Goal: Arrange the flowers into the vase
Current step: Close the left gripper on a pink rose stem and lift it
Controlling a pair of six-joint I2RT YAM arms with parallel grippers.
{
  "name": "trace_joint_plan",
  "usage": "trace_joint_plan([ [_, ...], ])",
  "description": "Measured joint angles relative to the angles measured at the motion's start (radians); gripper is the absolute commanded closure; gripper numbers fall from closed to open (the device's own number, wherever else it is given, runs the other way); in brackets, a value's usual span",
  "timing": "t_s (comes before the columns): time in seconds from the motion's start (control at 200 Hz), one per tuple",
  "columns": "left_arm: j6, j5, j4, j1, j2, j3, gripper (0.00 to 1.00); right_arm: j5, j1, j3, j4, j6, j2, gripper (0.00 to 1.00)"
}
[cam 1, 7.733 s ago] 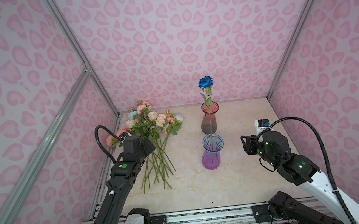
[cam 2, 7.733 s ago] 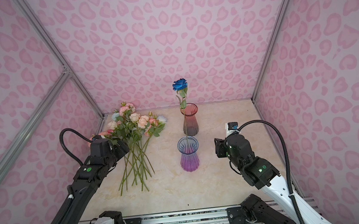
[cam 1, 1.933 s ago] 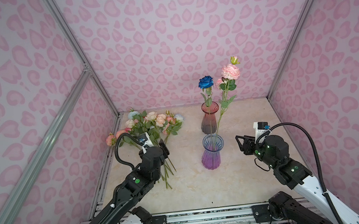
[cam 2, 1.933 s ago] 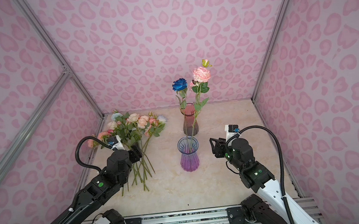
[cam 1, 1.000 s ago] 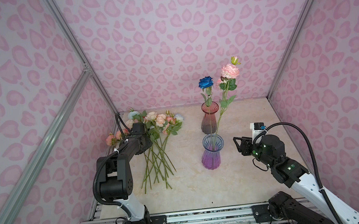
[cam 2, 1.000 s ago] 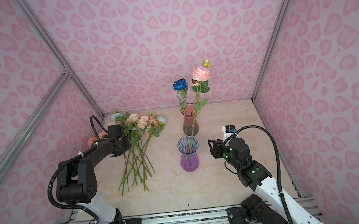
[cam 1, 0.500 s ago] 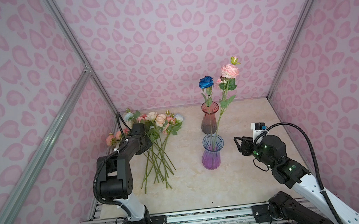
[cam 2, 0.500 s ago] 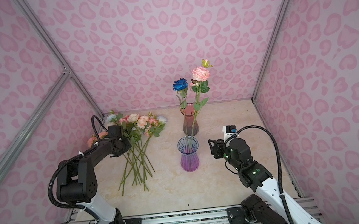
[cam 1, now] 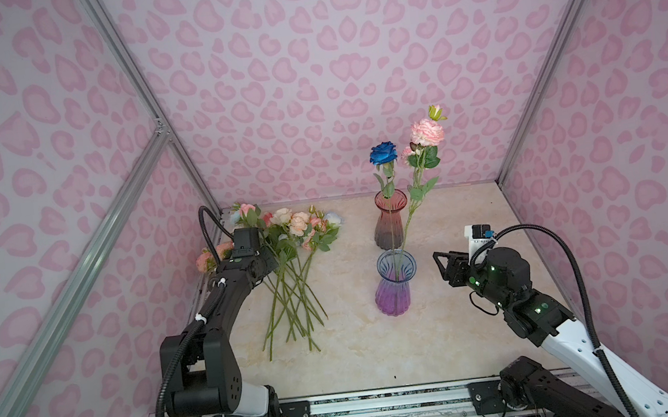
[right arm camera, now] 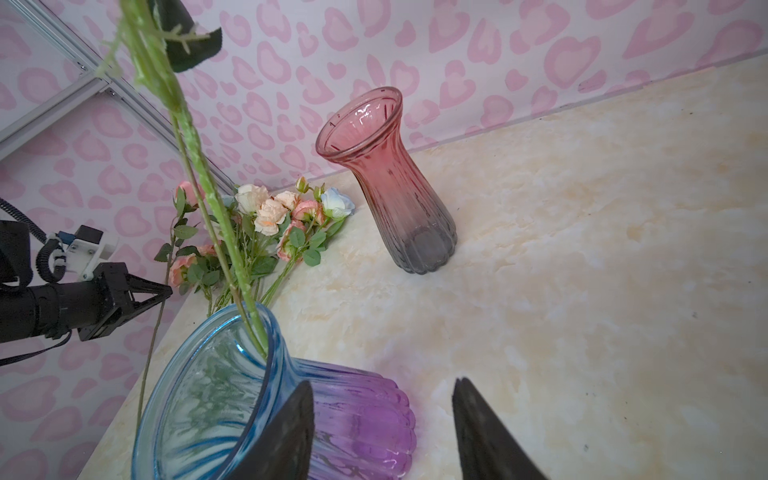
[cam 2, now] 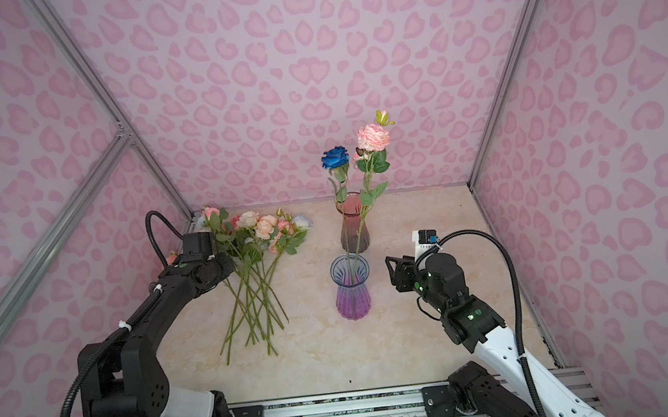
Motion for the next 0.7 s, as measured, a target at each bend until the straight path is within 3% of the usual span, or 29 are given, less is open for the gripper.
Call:
trace_joint_plan([
  [0.49, 0.049, 0.103, 0.008, -0.188, -0.462, -0.024, 0.96, 0.0, 0.0, 0.016, 0.012, 0.0, -0.002, 0.45],
  [0.7, 0.108, 0.096, 0.116, -0.408, -0.564, -0.006, 0.96, -0.006, 0.0, 0.016, 0.014, 0.001, -0.002, 0.45],
])
